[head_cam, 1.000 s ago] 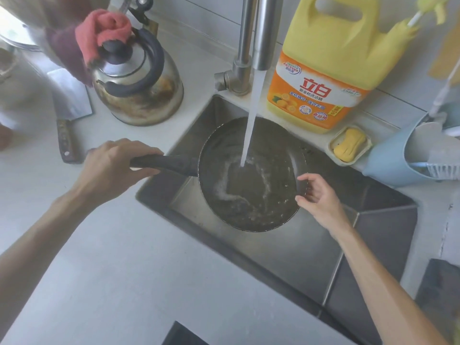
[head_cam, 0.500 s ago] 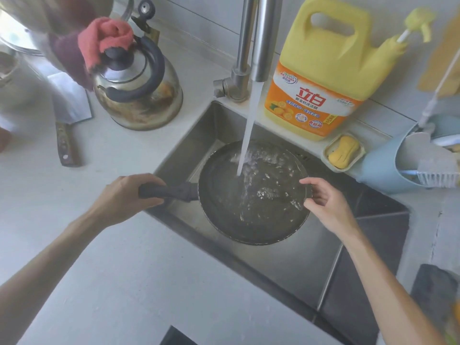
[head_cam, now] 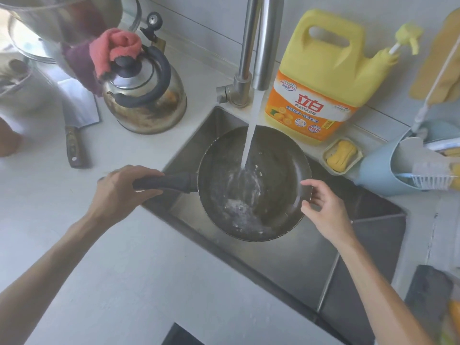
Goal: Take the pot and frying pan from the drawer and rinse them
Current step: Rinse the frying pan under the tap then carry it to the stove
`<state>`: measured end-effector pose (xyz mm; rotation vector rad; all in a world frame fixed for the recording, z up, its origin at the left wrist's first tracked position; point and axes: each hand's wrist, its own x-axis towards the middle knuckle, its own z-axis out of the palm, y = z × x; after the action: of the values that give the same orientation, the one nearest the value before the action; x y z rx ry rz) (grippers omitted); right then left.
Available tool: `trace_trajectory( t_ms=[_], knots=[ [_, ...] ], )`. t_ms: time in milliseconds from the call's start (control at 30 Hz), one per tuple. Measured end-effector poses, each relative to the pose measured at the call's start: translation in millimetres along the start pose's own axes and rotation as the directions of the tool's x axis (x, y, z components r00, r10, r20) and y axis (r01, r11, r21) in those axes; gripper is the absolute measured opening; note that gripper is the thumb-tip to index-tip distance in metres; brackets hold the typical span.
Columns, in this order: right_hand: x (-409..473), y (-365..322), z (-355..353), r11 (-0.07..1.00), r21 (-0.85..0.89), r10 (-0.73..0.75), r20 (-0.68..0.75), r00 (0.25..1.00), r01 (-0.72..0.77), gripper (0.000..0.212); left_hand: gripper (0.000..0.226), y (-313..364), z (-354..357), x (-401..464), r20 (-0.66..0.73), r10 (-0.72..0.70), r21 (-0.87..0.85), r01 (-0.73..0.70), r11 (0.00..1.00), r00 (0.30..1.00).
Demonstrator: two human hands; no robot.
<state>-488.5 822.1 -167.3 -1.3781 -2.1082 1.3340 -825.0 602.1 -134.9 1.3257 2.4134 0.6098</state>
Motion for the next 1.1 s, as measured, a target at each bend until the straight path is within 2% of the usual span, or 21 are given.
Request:
trace_trajectory(
  t_ms=[167, 233, 367, 733, 833, 900, 1100],
  knots=[
    [0, 5, 15, 0.999, -0.011, 0.049, 0.066, 0.997, -0.049, 0.046, 0.028, 1, -27, 0, -0.03, 0.201, 0.113, -0.197, 0.974, 0.979],
    [-2, 8, 19, 0.998, -0.002, 0.069, 0.086, 0.994, -0.069, 0.047, 0.025, 4, -37, -1, -0.022, 0.256, 0.133, -0.251, 0.959, 0.966],
    [-6, 11, 21, 0.996, 0.004, 0.091, 0.104, 0.99, -0.092, 0.045, 0.032, 6, -44, 1, 0.033, 0.331, 0.135, -0.333, 0.933, 0.943],
    [-3, 4, -8, 0.995, -0.045, 0.088, 0.001, 0.996, -0.088, 0.041, 0.023, -12, 12, -2, 0.128, 0.098, -0.045, -0.093, 0.995, 0.987],
    [-2, 0, -9, 0.998, -0.035, 0.054, -0.04, 0.998, -0.055, 0.044, 0.038, -13, 18, 1, 0.148, 0.063, -0.059, -0.054, 0.997, 0.987],
    [-3, -3, -7, 1.0, -0.002, 0.028, -0.081, 0.996, -0.029, 0.047, 0.043, -12, 19, 2, 0.154, 0.047, -0.035, -0.042, 0.998, 0.987],
    [3, -4, 2, 0.993, 0.113, -0.008, -0.145, 0.989, 0.024, 0.074, 0.029, -10, 16, 14, 0.093, 0.021, 0.065, -0.028, 0.998, 0.995]
  ],
)
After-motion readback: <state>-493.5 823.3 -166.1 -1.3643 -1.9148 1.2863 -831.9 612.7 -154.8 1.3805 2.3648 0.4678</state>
